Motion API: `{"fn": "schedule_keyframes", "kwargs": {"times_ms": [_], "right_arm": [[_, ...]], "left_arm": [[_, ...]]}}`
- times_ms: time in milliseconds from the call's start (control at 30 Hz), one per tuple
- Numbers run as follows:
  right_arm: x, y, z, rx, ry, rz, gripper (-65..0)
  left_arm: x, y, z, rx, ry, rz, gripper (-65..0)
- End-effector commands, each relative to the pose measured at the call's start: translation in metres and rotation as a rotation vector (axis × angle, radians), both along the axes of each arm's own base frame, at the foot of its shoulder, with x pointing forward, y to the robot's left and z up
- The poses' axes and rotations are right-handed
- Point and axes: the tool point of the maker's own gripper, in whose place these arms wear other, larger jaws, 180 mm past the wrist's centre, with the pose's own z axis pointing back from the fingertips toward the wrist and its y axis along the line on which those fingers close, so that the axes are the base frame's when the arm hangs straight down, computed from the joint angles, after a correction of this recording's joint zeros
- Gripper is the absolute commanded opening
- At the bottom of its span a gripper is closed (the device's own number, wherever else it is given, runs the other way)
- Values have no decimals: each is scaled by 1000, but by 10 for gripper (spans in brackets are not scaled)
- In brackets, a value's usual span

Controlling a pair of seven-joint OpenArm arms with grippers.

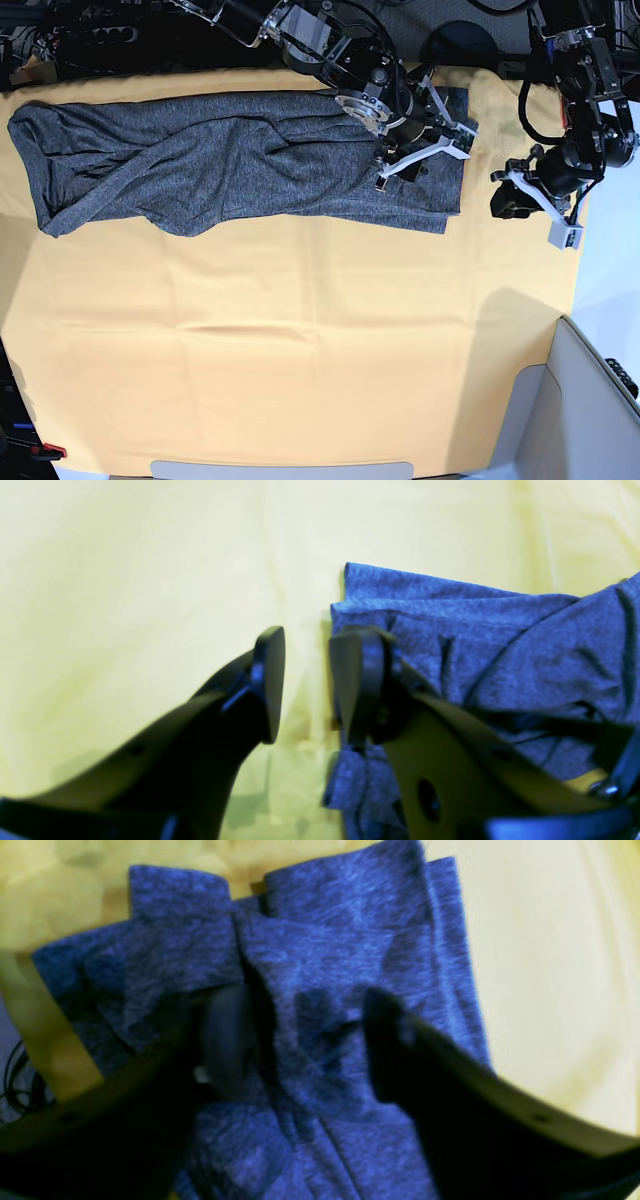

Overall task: Fold the T-shirt properly
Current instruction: 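Move the right gripper to the strip's end and grasp it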

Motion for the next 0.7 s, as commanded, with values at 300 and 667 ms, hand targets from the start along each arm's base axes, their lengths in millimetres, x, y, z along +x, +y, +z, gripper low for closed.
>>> {"fn": "schedule_keyframes", "kwargs": {"times_ms": [300, 667], "right_arm": [[52, -16, 93, 150, -257, -154, -182], [95, -132, 108, 180, -315, -522, -183]], "left_arm": [[-10, 35, -1, 8, 50, 63, -452], [-37, 39, -43, -86, 198, 16, -417]]}}
